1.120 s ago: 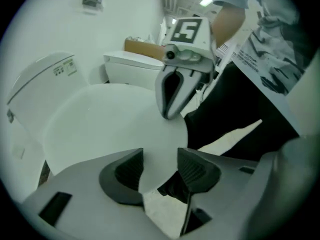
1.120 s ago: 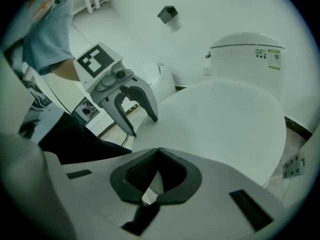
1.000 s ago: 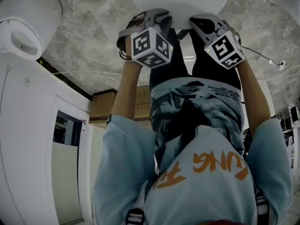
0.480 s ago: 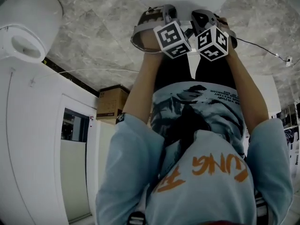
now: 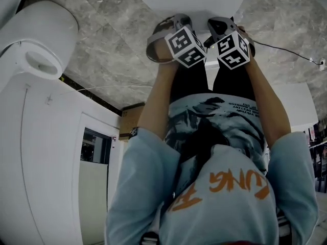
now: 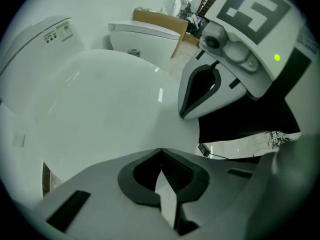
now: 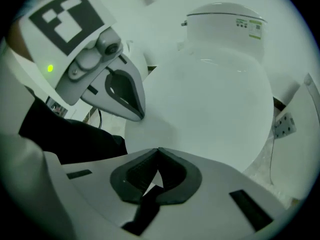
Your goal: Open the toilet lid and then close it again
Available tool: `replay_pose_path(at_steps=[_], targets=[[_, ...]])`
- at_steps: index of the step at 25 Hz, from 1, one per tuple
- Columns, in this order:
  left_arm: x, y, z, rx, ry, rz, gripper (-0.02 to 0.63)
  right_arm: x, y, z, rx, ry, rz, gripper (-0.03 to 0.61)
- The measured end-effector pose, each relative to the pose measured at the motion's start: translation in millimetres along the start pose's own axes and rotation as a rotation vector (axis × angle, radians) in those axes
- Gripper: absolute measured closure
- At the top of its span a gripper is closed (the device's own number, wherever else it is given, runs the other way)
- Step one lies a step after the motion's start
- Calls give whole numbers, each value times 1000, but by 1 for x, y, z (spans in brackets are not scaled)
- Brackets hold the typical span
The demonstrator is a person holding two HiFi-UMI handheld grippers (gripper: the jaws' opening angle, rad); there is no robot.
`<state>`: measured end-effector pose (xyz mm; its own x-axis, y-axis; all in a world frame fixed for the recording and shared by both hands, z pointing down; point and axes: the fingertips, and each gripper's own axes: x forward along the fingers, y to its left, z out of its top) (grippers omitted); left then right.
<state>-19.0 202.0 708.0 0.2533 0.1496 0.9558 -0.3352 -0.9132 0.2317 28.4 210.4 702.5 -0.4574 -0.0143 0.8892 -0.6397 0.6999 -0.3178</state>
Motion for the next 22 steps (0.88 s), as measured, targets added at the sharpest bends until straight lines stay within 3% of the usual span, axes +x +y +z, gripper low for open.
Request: replay_pose_path(at_steps=[5,12,19,22], targets=[[-35,6,43,-63,-115,31,588,-39,-15,16,91,-96,-47,565],[-130,21,129,-249,-406,145,588,-134,-59,60,143,-280,-157,566],[-266,69,148,-466,-693,318,588,-239,-82,142,123,-470,-263,566],[-323,72,159,-513,-787,409,588,-278,-77,170,72,-532,-307,566]])
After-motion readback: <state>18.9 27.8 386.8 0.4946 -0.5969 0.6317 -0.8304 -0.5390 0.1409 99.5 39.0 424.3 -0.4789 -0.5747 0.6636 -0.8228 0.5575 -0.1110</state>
